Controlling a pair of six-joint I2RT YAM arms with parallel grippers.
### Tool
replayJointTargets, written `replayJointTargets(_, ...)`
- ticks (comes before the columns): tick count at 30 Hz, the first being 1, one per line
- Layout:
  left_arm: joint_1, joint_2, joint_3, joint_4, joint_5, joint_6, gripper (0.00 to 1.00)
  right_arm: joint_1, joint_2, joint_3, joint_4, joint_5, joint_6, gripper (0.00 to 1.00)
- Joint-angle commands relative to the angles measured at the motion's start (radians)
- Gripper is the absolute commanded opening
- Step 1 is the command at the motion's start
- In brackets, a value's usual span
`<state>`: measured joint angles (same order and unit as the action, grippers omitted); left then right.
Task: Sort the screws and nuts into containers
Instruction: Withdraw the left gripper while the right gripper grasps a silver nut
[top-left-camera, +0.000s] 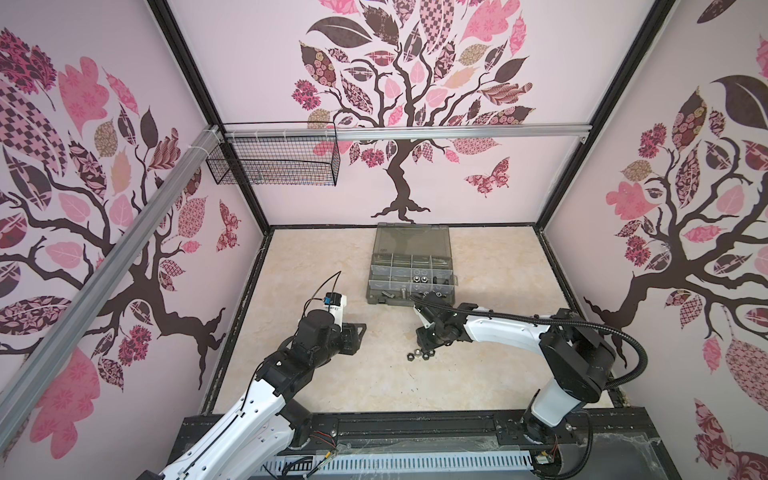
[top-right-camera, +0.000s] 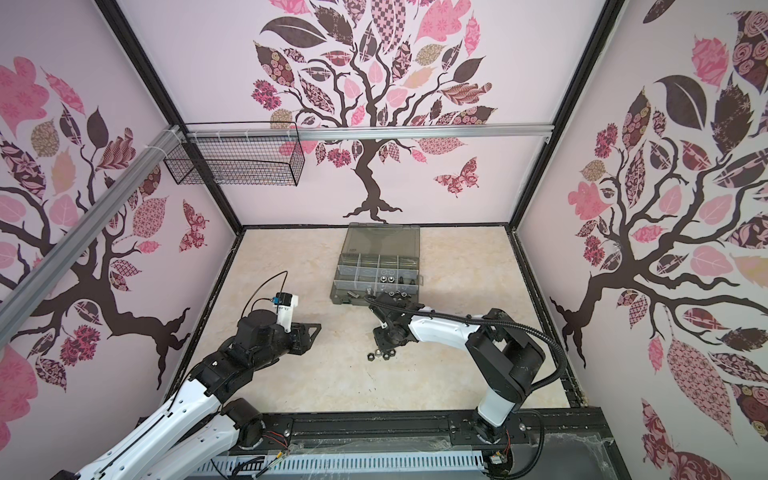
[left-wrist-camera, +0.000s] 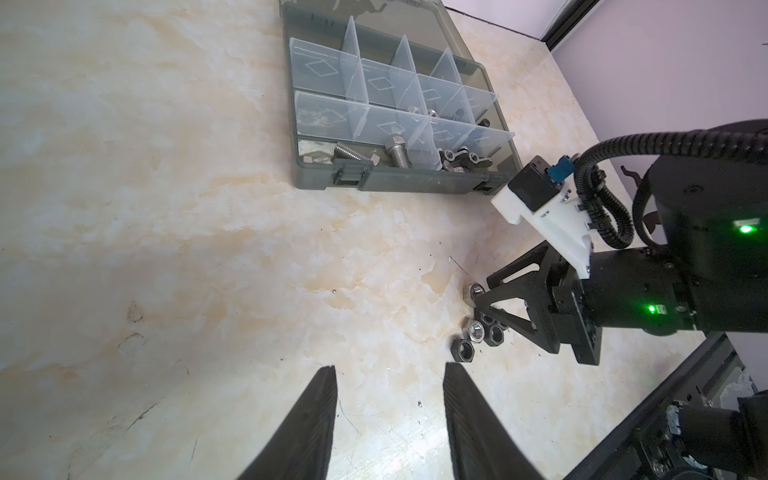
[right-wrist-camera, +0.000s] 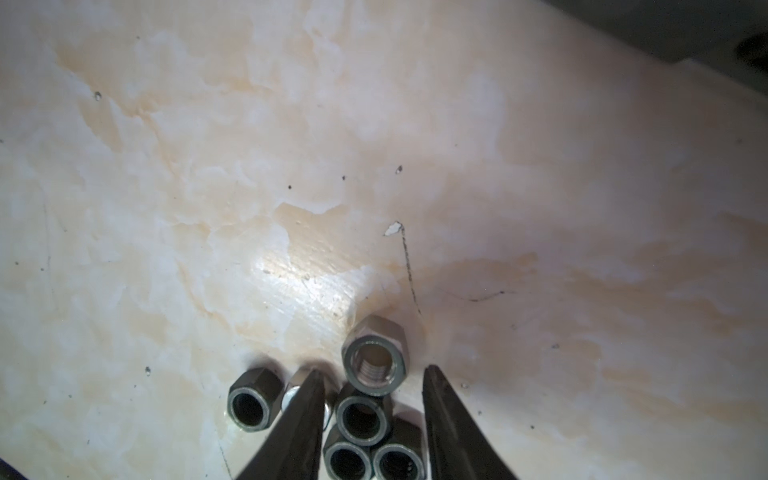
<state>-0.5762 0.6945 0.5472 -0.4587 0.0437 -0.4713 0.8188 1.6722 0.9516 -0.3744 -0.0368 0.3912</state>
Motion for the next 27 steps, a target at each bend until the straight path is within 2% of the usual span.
replayJointTargets(1, 0.003, -0.017, -0.03, 0.003, 0.018, -0.013, 0.46, 0.01, 0.034, 0.045, -0.024, 0.014, 0.012, 0.42)
replayJointTargets(17, 0.003, -0.021, -0.036, 0.003, 0.019, -0.015, 0.46, 0.056, 0.112, 0.108, -0.043, 0.024, -0.017, 0.4)
replayJointTargets(27, 0.002, -0.015, -0.034, 0.003, 0.025, -0.018, 0.46, 0.072, 0.131, 0.126, -0.084, 0.091, -0.067, 0.37)
